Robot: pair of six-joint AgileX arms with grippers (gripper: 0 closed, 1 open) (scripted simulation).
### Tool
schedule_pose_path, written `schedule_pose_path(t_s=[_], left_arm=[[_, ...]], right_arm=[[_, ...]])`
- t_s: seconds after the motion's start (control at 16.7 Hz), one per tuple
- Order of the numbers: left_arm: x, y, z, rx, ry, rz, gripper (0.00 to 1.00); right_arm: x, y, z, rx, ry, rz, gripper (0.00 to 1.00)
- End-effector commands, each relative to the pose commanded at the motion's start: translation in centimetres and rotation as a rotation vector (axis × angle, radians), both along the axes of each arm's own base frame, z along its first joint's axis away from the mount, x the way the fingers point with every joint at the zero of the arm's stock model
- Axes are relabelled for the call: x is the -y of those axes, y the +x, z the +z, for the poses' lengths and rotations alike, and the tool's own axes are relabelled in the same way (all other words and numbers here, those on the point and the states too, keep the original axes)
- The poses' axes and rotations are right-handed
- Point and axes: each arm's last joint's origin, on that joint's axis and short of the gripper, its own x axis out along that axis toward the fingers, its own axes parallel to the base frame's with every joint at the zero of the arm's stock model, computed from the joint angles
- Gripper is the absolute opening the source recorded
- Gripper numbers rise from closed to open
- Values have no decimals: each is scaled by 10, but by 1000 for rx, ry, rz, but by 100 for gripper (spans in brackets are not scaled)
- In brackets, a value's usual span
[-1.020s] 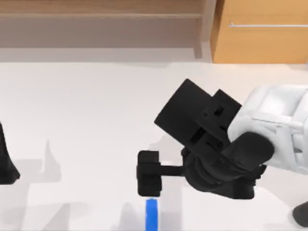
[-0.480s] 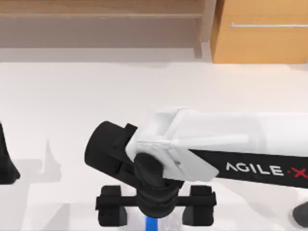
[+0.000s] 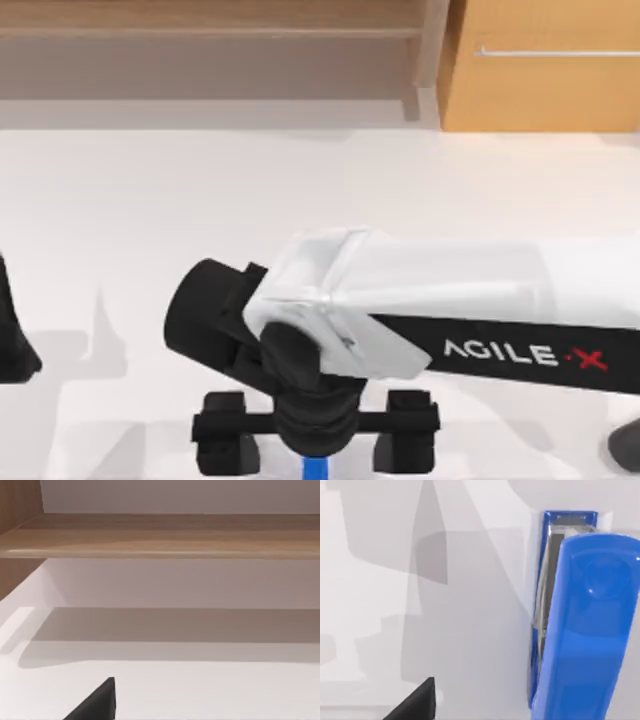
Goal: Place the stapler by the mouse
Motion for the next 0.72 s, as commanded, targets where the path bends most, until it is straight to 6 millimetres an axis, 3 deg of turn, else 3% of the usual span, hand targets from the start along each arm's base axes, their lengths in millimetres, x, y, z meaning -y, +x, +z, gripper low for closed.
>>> schedule_pose_path(t_s=[0.18,0.48,0.72], left_arm=[[0,0,0,0,0,0,100],[0,0,0,0,0,0,100],[0,0,0,0,0,0,100]], right_arm=[[1,1,-6,-2,-3,0,100],[-1,1,-46,1,3,0,100],[0,1,-50,0,0,0,100]])
